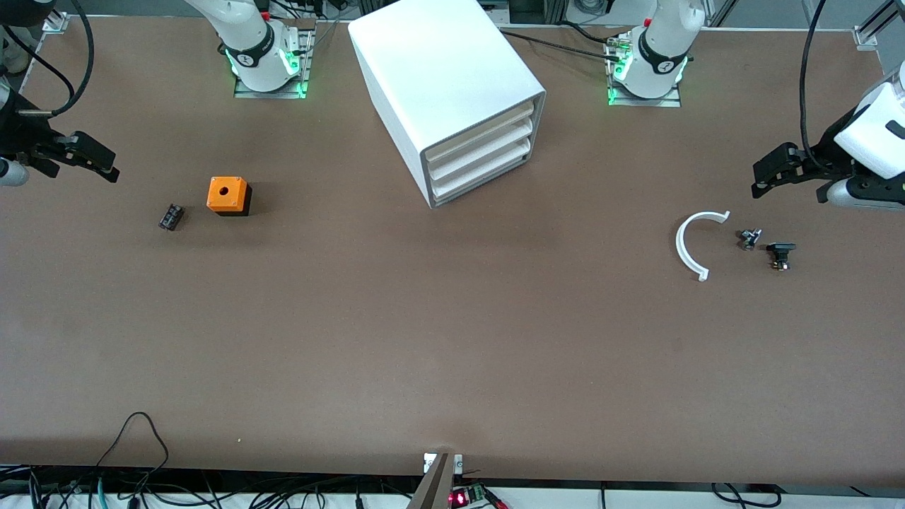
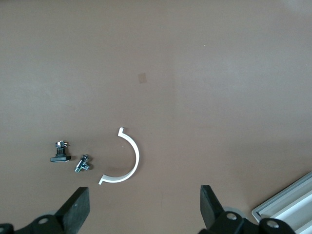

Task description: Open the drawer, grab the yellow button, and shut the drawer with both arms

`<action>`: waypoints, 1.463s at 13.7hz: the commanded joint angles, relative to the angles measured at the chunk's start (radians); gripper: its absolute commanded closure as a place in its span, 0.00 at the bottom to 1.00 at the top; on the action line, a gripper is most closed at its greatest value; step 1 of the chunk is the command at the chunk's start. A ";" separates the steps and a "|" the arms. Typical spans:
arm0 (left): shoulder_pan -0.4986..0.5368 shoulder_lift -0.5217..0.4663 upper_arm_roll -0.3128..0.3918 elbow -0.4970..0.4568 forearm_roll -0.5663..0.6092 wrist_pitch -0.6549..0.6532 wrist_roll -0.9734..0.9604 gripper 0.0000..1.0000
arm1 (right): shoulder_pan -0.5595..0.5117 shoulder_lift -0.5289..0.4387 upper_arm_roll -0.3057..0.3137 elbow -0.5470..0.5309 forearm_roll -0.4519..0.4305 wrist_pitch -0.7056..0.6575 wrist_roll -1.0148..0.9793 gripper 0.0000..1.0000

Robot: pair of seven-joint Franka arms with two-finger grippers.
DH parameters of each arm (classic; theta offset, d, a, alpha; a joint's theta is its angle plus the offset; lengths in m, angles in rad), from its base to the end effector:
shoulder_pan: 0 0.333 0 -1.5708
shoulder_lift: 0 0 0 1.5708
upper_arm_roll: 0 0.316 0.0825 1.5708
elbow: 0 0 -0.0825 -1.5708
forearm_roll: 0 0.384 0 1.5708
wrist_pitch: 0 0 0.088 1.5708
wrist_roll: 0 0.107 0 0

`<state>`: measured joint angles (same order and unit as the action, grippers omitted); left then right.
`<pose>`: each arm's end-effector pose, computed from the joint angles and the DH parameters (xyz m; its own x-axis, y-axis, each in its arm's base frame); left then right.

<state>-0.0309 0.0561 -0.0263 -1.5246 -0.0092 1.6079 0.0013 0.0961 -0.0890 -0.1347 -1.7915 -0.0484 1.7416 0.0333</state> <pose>0.5748 -0.0334 0.6180 0.9979 -0.0580 0.0272 -0.0583 -0.9982 0.0106 0.5373 -0.0278 0.5826 0.9972 -0.0635 0.0394 -0.0649 -0.9973 0.0347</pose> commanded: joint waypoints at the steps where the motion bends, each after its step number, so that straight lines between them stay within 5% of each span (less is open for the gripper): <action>1: 0.006 -0.012 -0.004 -0.008 0.001 0.007 0.020 0.00 | 0.001 -0.003 0.000 0.009 -0.011 -0.001 -0.010 0.00; 10: -0.003 0.025 -0.015 -0.029 0.003 0.006 0.016 0.00 | 0.008 0.029 0.009 0.035 -0.010 0.003 0.000 0.00; 13: -0.018 0.106 -0.027 -0.035 0.018 0.007 0.008 0.00 | 0.010 0.103 0.020 0.075 -0.010 -0.007 -0.012 0.00; 20: -0.058 0.246 -0.035 -0.089 -0.065 -0.006 0.057 0.00 | 0.030 0.107 0.029 0.080 -0.005 -0.010 0.007 0.00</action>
<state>-0.0772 0.3005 -0.0603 -1.5971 -0.0217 1.6171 0.0104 0.1191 0.0169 -0.1078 -1.7306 -0.0482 1.7489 0.0338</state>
